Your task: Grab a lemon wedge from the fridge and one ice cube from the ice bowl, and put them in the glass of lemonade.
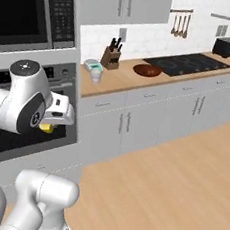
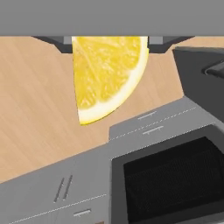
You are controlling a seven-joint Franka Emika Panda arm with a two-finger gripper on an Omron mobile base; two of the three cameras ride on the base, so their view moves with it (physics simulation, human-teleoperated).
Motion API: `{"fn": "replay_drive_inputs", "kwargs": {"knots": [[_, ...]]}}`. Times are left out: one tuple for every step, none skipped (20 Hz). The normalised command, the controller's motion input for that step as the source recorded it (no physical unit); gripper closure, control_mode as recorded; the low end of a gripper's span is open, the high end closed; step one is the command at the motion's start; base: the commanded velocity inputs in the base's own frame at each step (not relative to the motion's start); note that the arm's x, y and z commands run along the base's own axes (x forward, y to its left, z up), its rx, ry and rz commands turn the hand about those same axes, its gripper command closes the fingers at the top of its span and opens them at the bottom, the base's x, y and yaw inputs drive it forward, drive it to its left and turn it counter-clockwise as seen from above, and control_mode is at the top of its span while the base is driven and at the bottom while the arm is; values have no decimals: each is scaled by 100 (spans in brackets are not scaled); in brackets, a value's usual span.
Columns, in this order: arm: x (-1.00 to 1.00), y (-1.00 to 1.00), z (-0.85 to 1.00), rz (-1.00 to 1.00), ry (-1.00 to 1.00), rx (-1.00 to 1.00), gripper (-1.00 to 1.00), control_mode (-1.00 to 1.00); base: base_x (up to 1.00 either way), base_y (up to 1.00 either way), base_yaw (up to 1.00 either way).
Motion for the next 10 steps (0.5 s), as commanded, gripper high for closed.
{"fn": "replay_drive_inputs", "kwargs": {"knots": [[0,0,0,0,0,0,100,100,100,-36,7],[0,0,0,0,0,0,100,100,100,-40,8],[0,0,0,0,0,0,100,100,100,-48,10],[0,0,0,0,0,0,100,100,100,-52,12],[0,0,0,0,0,0,100,100,100,-54,12],[0,0,0,0,0,0,100,100,100,-52,13],[0,0,0,0,0,0,100,100,100,-51,13],[0,0,0,0,0,0,100,100,100,-44,16],[0,0,0,0,0,0,100,100,100,-39,19],[0,0,0,0,0,0,100,100,100,-39,21]]}}
